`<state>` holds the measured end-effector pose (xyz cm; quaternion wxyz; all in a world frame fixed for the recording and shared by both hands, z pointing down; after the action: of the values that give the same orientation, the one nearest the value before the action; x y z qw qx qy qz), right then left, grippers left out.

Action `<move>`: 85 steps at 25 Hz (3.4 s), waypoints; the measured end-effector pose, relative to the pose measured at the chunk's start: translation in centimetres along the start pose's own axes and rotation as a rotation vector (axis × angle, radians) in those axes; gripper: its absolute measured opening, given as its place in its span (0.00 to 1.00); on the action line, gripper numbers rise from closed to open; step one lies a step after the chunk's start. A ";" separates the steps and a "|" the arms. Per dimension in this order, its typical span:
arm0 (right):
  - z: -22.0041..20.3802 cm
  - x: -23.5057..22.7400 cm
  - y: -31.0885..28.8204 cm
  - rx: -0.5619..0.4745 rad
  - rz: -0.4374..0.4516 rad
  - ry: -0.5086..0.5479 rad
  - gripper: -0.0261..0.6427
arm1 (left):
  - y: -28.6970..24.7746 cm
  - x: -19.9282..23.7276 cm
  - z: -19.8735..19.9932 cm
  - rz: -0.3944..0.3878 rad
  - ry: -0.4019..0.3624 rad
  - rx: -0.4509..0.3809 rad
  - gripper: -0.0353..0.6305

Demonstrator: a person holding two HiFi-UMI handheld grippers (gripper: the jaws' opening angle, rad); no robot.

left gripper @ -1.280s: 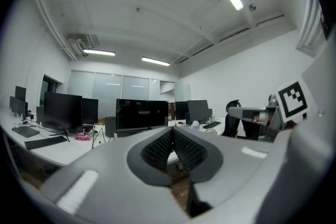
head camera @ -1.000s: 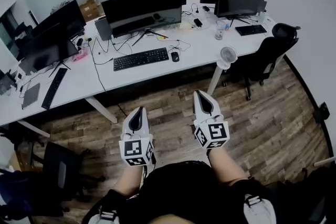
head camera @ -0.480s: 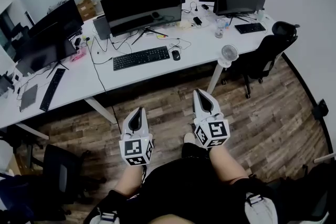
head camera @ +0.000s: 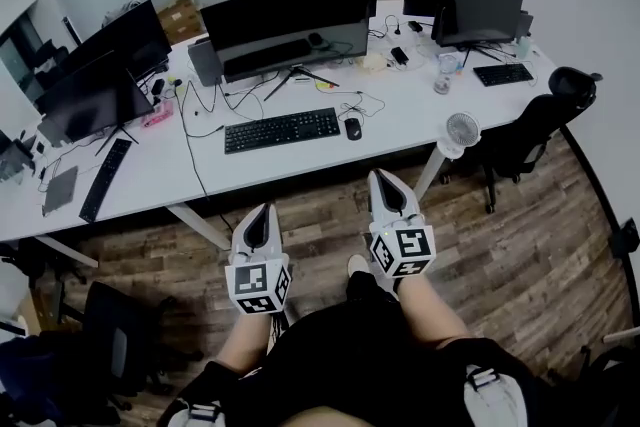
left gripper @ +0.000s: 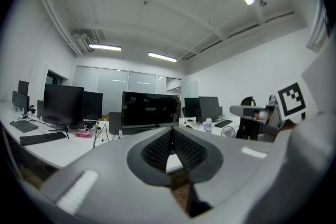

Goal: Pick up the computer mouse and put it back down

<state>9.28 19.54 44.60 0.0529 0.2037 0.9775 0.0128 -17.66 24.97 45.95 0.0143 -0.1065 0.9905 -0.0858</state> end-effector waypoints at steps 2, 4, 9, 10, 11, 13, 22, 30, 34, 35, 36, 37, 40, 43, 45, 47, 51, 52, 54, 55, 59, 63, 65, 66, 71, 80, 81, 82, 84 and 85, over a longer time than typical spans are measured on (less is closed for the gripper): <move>0.2 -1.5 -3.1 0.013 0.013 0.006 0.04 | -3.1 0.2 0.4 0.008 0.001 0.015 0.14; 0.4 -3.0 -5.8 0.025 0.023 0.013 0.04 | -6.1 0.2 0.7 0.004 0.013 0.034 0.14; 0.3 -7.2 -12.0 0.067 0.034 0.003 0.04 | -13.3 0.4 1.9 0.006 0.066 0.076 0.14; 0.2 -8.1 -13.1 0.078 0.035 -0.001 0.04 | -14.6 0.3 2.2 0.006 0.069 0.086 0.14; 0.2 -9.0 -14.1 0.088 0.036 -0.005 0.04 | -15.8 0.1 2.4 0.009 0.068 0.094 0.14; -0.1 -10.7 -15.9 0.104 0.043 -0.007 0.04 | -18.2 -0.2 2.8 0.016 0.064 0.104 0.14; -2.2 -16.5 -23.2 0.176 0.099 -0.009 0.04 | -26.6 -1.5 3.8 0.043 0.058 0.142 0.14; -5.3 -17.5 -28.6 0.295 0.058 0.058 0.04 | -30.0 -0.2 3.7 0.081 0.065 0.179 0.14; -6.4 -17.4 -30.6 0.294 0.034 0.042 0.04 | -31.7 0.9 3.3 0.085 0.048 0.195 0.14; -6.7 -17.4 -31.2 0.302 0.024 0.043 0.04 | -32.2 1.2 3.2 0.081 0.046 0.202 0.14; -7.1 -17.4 -31.7 0.313 0.012 0.041 0.04 | -32.6 1.4 3.1 0.077 0.045 0.209 0.14; -7.4 -17.5 -32.2 0.325 -0.002 0.039 0.04 | -33.0 1.7 3.1 0.074 0.045 0.213 0.14; -8.4 -17.3 -33.6 0.362 -0.036 0.035 0.04 | -33.8 2.7 3.1 0.072 0.047 0.216 0.14; -9.7 -16.9 -35.1 0.421 -0.039 0.020 0.12 | -34.3 4.0 3.1 0.080 0.055 0.218 0.14; -10.5 -16.6 -36.1 0.468 -0.036 0.010 0.15 | -34.6 4.7 3.2 0.087 0.066 0.224 0.14; -11.4 -16.5 -36.9 0.520 -0.038 0.002 0.16 | -34.8 5.4 3.2 0.094 0.077 0.229 0.14; -13.3 -16.3 -38.2 0.616 -0.058 -0.010 0.24 | -34.9 6.6 3.0 0.108 0.087 0.238 0.14; -13.8 -16.3 -38.5 0.637 -0.063 -0.007 0.26 | -35.0 6.9 2.9 0.111 0.089 0.239 0.14; -14.9 -16.4 -39.0 0.684 -0.073 0.008 0.27 | -35.0 7.2 2.7 0.115 0.089 0.241 0.14; -15.5 -16.4 -39.2 0.711 -0.080 0.014 0.27 | -35.0 7.4 2.7 0.116 0.090 0.243 0.14; -17.4 -16.6 -39.5 0.808 -0.119 -0.002 0.28 | -34.9 8.1 2.5 0.124 0.091 0.251 0.14; -19.4 -16.8 -39.7 0.853 -0.137 -0.037 0.29 | -35.0 8.9 2.2 0.128 0.091 0.261 0.14; -20.3 -17.0 -39.6 0.874 -0.149 -0.046 0.30 | -35.1 9.2 2.1 0.128 0.092 0.265 0.14; -20.7 -17.1 -39.6 0.883 -0.156 -0.049 0.31 | -35.2 9.3 2.1 0.127 0.093 0.267 0.14; -22.6 -17.3 -39.5 0.910 -0.174 -0.066 0.33 | -35.7 9.7 1.7 0.115 0.091 0.281 0.14; -26.2 -16.9 -39.9 0.980 -0.163 -0.091 0.37 | -36.3 10.6 1.7 0.102 0.087 0.288 0.14; -26.4 -16.9 -39.9 0.991 -0.167 -0.080 0.38 | -36.3 10.8 1.7 0.102 0.086 0.287 0.14; -26.6 -16.9 -39.9 1.001 -0.173 -0.063 0.38 | -36.4 10.9 1.8 0.102 0.085 0.286 0.14; -27.0 -17.1 -40.1 1.022 -0.186 -0.052 0.39 | -36.5 11.1 1.8 0.104 0.083 0.285 0.14; -27.3 -17.1 -40.2 1.032 -0.191 -0.061 0.41 | -36.5 11.2 1.8 0.103 0.082 0.286 0.14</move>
<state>5.99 -24.25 71.56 -0.0249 0.1134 0.8689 -0.4811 -20.92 -12.90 50.43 -0.0065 -0.0486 0.9721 -0.2293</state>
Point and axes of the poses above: the fingertips, and each gripper's own axes: y backward along the fingers, x to its left, z out of its top, the point moved 9 cm from there along y, backward along the fingers, and after that the axes turned 6 degrees about x, right-handed, at the moved point
